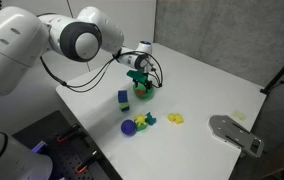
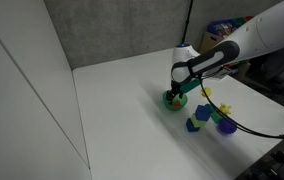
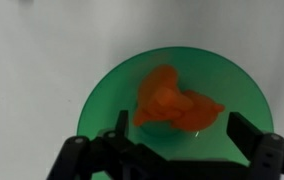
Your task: Take the orange rubber toy out of the bowl and put it on the table
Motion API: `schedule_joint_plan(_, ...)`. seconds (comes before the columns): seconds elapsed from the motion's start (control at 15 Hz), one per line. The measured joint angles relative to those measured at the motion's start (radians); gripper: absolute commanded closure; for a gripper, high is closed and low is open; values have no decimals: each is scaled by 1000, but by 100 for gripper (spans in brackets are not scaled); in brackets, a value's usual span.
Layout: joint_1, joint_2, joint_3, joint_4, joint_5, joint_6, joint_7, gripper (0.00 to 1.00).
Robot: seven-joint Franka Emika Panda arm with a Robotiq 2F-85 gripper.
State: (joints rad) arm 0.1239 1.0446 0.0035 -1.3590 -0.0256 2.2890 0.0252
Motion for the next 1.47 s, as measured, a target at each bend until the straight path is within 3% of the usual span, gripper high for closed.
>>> schedule_joint_plan(0.53, 21, 2, -1, 1, -25, -138, 0, 0)
schedule_joint_plan(1.47, 21, 45, -15, 15, -64, -74, 0, 0)
